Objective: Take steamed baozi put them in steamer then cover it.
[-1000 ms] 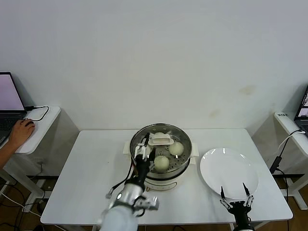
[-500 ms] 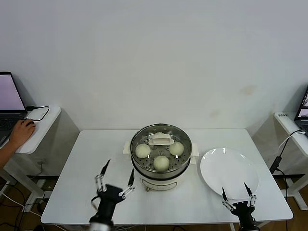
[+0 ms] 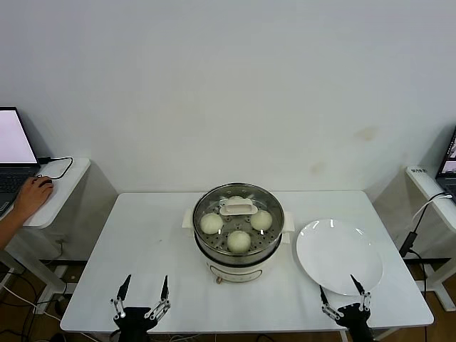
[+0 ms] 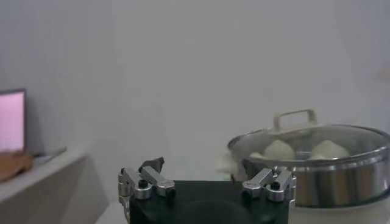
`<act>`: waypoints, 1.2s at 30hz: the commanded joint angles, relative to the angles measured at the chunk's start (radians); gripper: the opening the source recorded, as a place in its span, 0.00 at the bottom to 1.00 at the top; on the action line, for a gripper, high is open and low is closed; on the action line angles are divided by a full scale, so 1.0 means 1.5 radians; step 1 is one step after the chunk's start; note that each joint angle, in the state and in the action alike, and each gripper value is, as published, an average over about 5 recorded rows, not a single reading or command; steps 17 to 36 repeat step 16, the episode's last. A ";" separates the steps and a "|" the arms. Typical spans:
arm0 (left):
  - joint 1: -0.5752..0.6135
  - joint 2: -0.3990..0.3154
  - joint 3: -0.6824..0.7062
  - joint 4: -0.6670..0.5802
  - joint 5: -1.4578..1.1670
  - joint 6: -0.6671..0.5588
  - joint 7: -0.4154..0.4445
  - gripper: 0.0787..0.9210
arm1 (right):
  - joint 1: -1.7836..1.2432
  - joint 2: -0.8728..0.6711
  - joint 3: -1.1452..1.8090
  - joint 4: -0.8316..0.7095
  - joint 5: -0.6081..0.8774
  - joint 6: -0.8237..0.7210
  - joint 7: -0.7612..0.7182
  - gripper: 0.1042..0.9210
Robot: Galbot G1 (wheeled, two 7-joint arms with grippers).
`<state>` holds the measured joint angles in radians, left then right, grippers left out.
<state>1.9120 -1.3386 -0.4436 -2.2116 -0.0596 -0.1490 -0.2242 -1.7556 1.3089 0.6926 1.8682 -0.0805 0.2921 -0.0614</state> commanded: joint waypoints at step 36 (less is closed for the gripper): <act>0.013 -0.008 -0.039 0.040 -0.110 0.023 0.039 0.88 | -0.064 -0.043 -0.062 0.143 0.243 -0.146 -0.035 0.88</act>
